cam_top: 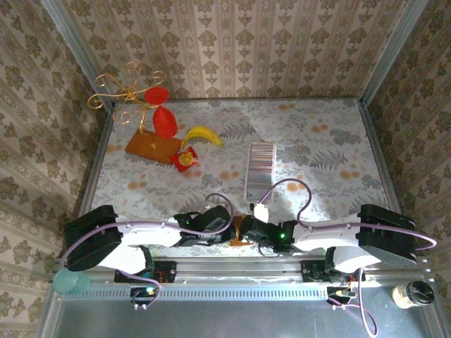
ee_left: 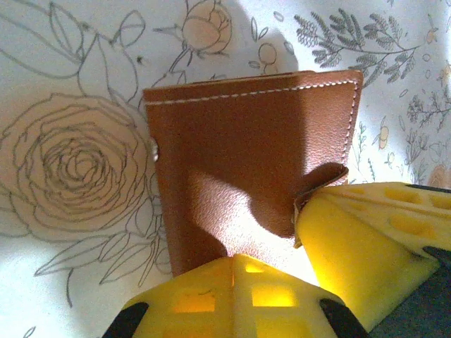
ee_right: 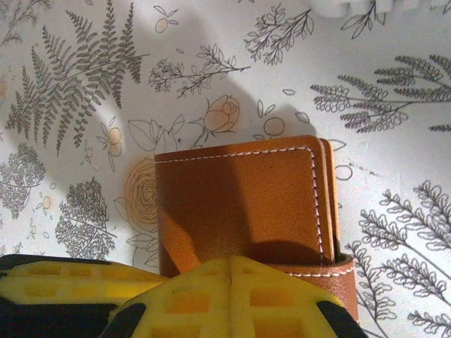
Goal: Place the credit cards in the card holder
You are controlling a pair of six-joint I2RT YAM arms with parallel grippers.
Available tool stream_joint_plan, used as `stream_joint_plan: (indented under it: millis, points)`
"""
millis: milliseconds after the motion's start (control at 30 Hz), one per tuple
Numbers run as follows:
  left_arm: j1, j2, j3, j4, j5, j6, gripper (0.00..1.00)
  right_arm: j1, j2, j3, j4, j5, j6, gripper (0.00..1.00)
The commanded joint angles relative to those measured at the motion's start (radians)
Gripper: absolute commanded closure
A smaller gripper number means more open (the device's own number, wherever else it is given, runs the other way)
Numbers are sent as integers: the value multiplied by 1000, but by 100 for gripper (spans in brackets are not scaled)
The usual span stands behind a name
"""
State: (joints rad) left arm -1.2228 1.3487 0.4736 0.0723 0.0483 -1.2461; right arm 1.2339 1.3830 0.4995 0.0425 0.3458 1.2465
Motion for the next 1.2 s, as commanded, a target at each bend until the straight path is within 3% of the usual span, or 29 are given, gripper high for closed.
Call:
stream_joint_plan:
  millis: [0,67,133,200,233,267,300,367,533,667,733,800,867,967,1067,1167]
  points:
    - [17,-67,-27,-176,-27,3,100,28,29,-75,-206,-44,8,100]
    - [41,-146,16,-321,-72,48,90,28,-25,-45,-193,-15,-22,100]
    - [82,-234,45,-444,-115,104,71,27,-74,-2,-190,25,-57,84]
    - [158,-334,67,-558,-140,160,58,25,-123,45,-194,79,-106,64]
    - [209,-398,74,-600,-153,211,43,18,-151,73,-209,105,-131,55]
    - [262,-461,83,-644,-174,250,9,5,-180,96,-221,122,-159,50]
    - [314,-511,88,-656,-182,302,0,-13,-205,112,-229,133,-186,45]
    - [442,-612,98,-657,-203,427,0,-67,-261,137,-248,133,-249,33]
    - [707,-692,112,-563,-293,669,0,-278,-404,109,-221,128,-536,19]
    - [892,-655,79,-412,-486,801,0,-447,-508,-15,47,168,-954,15]
    - [980,-628,42,-319,-551,826,0,-561,-514,-49,142,163,-1084,13]
    - [1077,-599,-41,-129,-499,890,0,-718,-484,-65,185,103,-1124,13]
    - [1143,-561,-134,105,-444,961,0,-892,-418,-80,242,-37,-1121,12]
    - [1199,-464,-168,256,-371,1115,0,-1070,-331,-46,268,-175,-1112,10]
    - [1242,-359,-143,270,-339,1188,0,-1114,-274,-68,374,-150,-1211,9]
    - [1306,-273,-188,437,-243,1173,0,-1191,-179,-110,499,-228,-1221,9]
